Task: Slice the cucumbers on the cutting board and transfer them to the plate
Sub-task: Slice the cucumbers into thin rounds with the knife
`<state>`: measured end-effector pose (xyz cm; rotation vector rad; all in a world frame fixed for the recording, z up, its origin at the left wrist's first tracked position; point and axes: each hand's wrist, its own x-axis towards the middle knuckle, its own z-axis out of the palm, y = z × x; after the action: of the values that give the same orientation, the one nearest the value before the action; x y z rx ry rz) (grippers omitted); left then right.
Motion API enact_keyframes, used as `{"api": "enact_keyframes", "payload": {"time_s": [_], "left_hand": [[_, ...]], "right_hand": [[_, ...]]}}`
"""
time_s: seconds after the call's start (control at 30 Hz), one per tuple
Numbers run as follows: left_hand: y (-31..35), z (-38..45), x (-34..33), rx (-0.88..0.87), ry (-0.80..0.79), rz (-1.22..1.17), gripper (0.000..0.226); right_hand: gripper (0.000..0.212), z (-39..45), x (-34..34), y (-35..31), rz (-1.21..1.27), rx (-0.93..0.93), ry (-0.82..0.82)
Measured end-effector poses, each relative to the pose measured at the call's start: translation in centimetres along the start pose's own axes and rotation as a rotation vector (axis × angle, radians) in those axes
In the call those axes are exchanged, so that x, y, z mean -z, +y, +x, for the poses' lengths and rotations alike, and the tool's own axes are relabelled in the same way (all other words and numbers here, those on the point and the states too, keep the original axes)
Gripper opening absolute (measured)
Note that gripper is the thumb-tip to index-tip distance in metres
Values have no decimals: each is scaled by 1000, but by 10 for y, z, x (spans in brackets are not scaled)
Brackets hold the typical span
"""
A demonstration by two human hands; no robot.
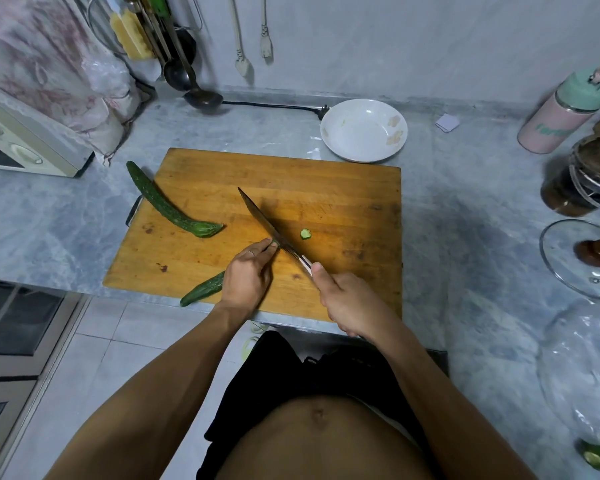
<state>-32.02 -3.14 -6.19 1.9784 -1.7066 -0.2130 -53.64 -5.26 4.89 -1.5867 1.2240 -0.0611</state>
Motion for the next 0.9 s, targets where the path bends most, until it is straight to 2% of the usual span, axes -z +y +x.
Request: {"api": "enact_keyframes", "payload": {"time_s": [0.43, 0.57, 0.9], "left_hand": [[6, -1, 0, 20, 24, -9, 34], [5, -1, -1, 16, -4, 7, 33], [10, -2, 10, -20, -4, 25, 33]], "right_hand": [[68, 11, -8, -11, -52, 0, 14], [76, 23, -17, -13, -88, 10, 36], [63, 22, -9, -5, 19, -14, 41]]}}
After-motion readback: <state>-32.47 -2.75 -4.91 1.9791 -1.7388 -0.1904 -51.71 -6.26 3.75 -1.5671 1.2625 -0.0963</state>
